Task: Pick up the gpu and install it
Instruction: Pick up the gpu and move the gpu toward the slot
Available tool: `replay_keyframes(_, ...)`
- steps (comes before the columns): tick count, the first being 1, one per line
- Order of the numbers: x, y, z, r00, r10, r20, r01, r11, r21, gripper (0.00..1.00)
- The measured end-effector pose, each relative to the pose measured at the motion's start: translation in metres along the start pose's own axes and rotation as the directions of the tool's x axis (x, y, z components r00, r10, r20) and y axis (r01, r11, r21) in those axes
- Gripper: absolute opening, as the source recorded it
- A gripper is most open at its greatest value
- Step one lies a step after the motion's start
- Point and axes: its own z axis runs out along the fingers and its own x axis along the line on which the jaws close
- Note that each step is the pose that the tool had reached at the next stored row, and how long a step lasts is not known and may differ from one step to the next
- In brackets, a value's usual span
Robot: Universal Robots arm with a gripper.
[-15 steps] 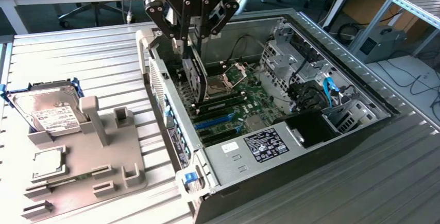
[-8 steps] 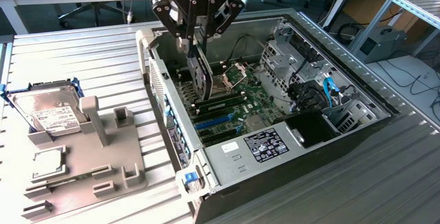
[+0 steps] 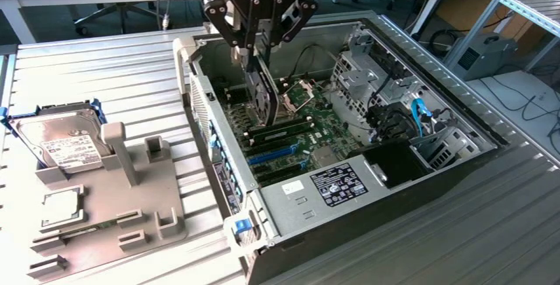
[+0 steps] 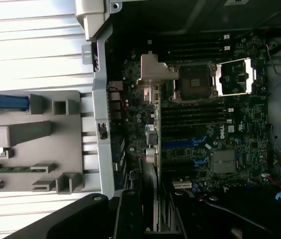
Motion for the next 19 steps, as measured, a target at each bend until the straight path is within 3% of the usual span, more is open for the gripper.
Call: replay_keyframes(19, -0.021, 0.002, 0.0066, 1.0, 0.0, -0.0006, 0.0, 1.0, 0.0014, 0.26)
